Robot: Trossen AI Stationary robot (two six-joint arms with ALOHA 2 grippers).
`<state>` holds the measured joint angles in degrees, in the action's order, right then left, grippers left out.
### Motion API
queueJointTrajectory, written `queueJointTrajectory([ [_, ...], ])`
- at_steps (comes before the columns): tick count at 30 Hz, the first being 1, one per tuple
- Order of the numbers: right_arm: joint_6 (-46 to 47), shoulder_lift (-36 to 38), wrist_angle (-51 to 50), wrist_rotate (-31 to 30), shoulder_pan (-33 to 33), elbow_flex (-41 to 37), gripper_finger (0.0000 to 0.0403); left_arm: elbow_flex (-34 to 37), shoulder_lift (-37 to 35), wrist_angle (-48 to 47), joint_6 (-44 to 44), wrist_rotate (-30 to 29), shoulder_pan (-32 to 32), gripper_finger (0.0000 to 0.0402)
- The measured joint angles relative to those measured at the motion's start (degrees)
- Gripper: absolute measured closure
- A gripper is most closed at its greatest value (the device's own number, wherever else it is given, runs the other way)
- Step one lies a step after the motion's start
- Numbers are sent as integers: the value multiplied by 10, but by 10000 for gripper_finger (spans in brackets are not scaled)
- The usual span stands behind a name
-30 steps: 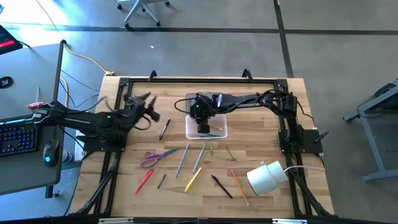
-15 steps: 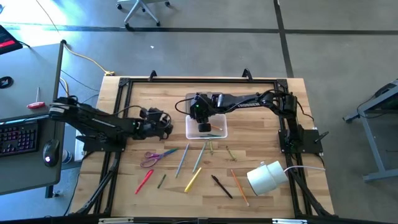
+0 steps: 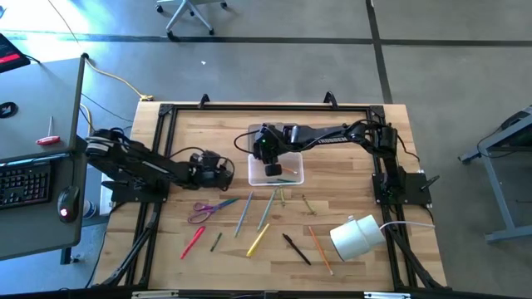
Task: Pick & place school supplies into a supply box
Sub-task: Put the top black pen into the black supply box
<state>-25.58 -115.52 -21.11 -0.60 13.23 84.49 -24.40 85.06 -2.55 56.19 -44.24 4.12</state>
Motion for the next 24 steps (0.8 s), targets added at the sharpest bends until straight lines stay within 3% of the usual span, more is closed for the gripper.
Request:
queueJointTrajectory([
  [16, 0, 0, 1, 5, 0, 0, 281, 1, 12, -9, 73, 19, 0, 195],
  [24, 1, 0, 4, 12, 0, 0, 281, -1, 72, -4, 86, -8, 2, 195],
])
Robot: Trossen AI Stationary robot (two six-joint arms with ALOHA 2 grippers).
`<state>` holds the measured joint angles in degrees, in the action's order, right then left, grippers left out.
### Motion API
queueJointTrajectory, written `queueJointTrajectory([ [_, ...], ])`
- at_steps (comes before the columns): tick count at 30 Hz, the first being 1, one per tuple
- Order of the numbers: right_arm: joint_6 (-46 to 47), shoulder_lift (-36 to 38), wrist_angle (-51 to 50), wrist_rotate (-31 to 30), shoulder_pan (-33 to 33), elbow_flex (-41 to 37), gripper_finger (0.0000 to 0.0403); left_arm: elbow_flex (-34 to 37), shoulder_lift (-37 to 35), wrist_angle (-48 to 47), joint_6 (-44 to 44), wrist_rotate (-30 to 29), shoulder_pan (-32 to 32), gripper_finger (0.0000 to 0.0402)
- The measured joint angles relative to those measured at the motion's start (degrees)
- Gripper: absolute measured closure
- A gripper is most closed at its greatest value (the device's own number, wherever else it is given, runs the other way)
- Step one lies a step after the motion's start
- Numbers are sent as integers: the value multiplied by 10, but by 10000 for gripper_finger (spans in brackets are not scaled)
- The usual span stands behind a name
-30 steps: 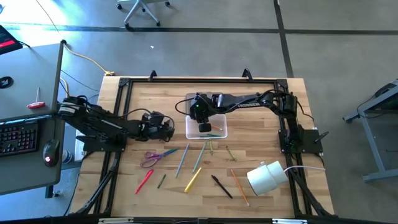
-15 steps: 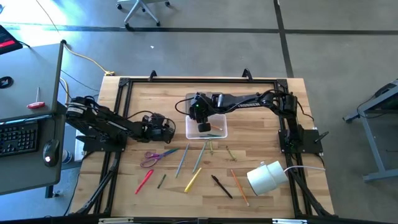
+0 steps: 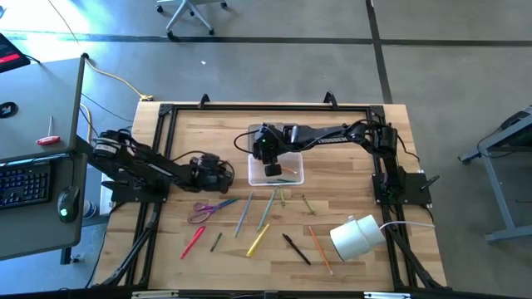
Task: Pick & place school supplies into a supply box
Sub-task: Put the top black pen into the black supply box
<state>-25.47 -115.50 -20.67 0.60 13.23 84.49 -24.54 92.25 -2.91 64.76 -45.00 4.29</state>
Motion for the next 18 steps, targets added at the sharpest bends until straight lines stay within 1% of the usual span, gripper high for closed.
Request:
queueJointTrajectory([
  [3, 0, 0, 0, 5, 0, 0, 281, -1, 28, 10, 4, -19, 0, 199],
  [6, 1, 0, 0, 15, 0, 0, 281, -1, 38, 13, 6, -20, 0, 227],
  [8, 1, 0, 0, 17, 0, 0, 281, -1, 39, 19, -1, -18, -1, 262],
  [12, 1, 0, 0, 17, 0, 0, 281, 1, 40, 47, -48, -21, -1, 353],
  [15, 1, 0, 3, 17, -1, 0, 281, 2, 40, 64, -64, -27, -1, 357],
  [18, 1, 3, 3, -2, -5, 0, 281, 3, 27, 67, -65, -24, -2, 357],
])
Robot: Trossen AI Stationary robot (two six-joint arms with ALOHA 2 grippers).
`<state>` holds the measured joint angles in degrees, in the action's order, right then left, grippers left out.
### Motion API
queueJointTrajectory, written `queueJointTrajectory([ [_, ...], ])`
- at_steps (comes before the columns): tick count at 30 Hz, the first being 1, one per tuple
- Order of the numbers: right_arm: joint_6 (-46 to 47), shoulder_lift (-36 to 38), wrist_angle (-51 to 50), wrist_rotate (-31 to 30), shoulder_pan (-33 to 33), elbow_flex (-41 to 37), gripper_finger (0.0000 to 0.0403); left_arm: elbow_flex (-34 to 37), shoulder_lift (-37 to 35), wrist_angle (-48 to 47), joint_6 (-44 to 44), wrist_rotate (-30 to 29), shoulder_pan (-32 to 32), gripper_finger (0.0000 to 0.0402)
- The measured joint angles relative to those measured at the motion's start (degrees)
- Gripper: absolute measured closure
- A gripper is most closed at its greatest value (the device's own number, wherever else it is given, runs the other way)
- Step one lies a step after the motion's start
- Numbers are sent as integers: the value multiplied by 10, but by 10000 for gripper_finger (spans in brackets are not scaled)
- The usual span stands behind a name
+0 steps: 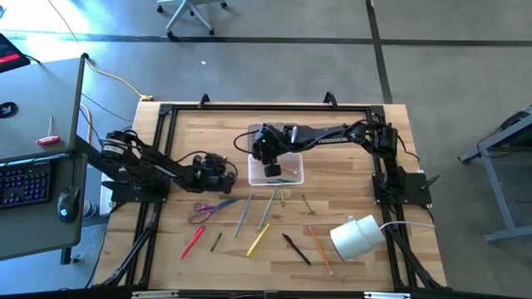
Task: Pick & place school supplies into a supply box
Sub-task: Put the top black pen into the black supply box
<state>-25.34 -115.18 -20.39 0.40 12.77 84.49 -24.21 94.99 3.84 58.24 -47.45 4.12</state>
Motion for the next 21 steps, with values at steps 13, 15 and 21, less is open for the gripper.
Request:
queueJointTrajectory([
  [13, 43, 78, -90, -90, -20, 1, 281, -61, -152, 4, -253, 24, -1, 357],
  [15, 57, 88, -116, -97, -19, 1, 281, -91, -153, 11, -314, 36, -7, 357],
  [21, 120, 108, -194, -109, -20, 1, 281, -157, -108, 56, -425, 194, -55, 356],
])
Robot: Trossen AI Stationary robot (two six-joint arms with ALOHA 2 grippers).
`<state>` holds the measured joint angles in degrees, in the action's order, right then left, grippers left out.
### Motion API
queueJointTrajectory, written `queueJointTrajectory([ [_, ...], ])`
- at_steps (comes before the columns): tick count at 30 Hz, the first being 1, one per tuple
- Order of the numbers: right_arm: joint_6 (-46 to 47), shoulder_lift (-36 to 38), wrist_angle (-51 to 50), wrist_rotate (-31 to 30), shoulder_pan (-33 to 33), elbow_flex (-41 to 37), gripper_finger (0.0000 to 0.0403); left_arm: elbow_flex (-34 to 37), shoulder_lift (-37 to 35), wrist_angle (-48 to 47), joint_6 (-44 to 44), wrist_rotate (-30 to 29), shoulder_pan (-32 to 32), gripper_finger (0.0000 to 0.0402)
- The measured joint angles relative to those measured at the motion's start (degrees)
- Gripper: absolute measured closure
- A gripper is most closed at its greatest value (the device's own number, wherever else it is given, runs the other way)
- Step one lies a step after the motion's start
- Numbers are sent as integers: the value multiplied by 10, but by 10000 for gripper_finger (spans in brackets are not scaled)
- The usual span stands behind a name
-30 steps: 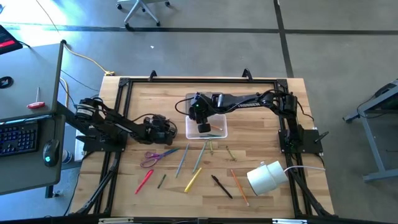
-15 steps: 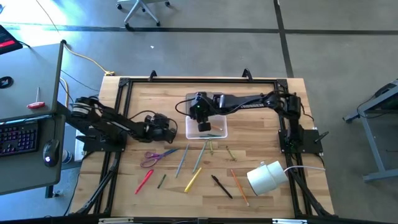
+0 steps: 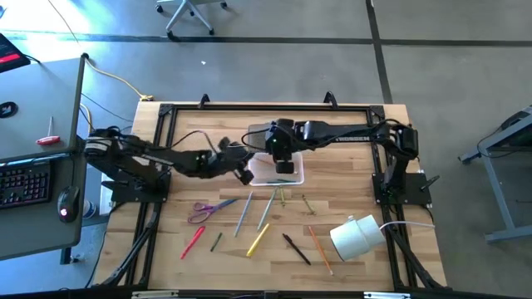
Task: Pick & place school supplies into a supply box
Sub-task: Put the top black pen into the black supply box
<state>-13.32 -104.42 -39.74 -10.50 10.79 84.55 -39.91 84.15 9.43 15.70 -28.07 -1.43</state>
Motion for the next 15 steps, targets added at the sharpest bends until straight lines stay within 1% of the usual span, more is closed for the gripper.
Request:
queueJointTrajectory([
  [2, 21, 2, -21, -20, 0, 0, 281, -19, 36, 16, -21, 39, -12, 352],
  [4, 32, 2, -44, -54, 0, 0, 281, -38, 75, 16, -35, 73, -23, 349],
  [8, 57, 2, -80, -115, 2, 0, 281, -90, 153, 14, -80, 103, -28, 350],
  [11, 71, 2, -88, -140, 4, 0, 281, -143, 198, 19, -127, 122, -27, 347],
  [15, 70, 2, -93, -146, 4, 0, 281, -208, 247, 15, -156, 178, -27, 332],
])
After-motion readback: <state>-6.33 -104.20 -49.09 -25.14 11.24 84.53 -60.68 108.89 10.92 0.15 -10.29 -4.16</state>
